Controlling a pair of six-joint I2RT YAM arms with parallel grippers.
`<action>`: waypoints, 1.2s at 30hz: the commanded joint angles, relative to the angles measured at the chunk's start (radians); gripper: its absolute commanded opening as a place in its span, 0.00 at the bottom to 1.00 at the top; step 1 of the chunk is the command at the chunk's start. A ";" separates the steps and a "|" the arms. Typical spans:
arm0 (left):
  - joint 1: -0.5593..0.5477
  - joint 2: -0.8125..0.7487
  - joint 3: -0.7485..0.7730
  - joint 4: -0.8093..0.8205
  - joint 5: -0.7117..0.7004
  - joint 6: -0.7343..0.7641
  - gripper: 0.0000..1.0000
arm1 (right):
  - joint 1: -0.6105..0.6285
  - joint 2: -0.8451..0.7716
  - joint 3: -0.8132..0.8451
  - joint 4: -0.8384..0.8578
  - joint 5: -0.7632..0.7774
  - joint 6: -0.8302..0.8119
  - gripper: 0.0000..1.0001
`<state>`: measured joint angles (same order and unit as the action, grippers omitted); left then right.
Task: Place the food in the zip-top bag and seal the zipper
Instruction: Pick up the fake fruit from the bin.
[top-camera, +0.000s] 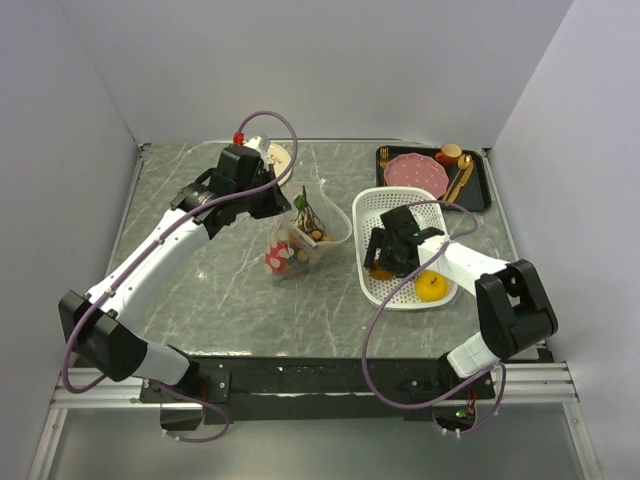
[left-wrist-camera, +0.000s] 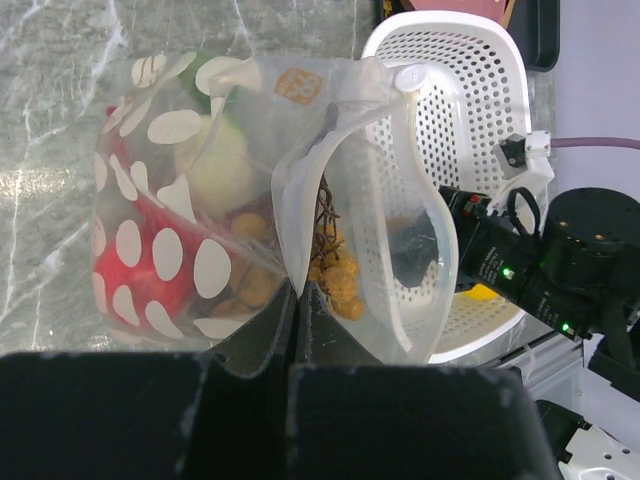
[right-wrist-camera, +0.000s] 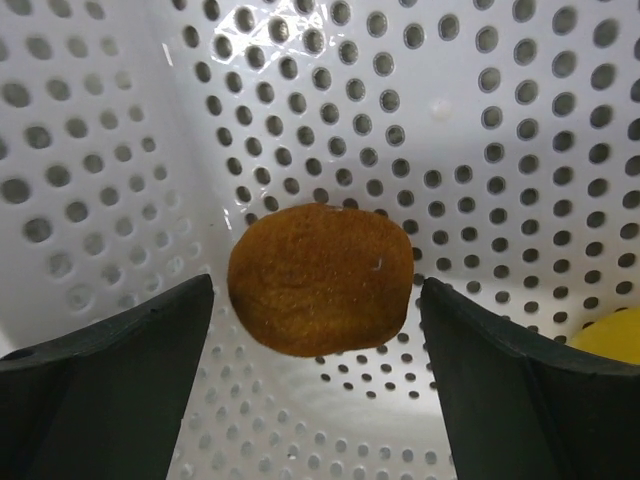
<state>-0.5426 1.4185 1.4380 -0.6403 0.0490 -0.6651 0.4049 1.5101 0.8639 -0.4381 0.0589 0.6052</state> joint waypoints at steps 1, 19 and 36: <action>0.000 -0.018 -0.005 0.063 0.014 0.016 0.01 | -0.006 0.025 0.034 0.045 0.002 0.007 0.86; 0.000 -0.013 -0.010 0.062 0.014 0.022 0.01 | -0.005 -0.092 0.056 0.035 0.065 0.005 0.39; 0.000 -0.018 -0.033 0.082 0.035 0.019 0.01 | -0.003 -0.395 0.179 0.101 -0.079 -0.021 0.42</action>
<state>-0.5426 1.4185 1.4090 -0.6235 0.0578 -0.6540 0.4049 1.1526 0.9840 -0.4019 0.0875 0.6003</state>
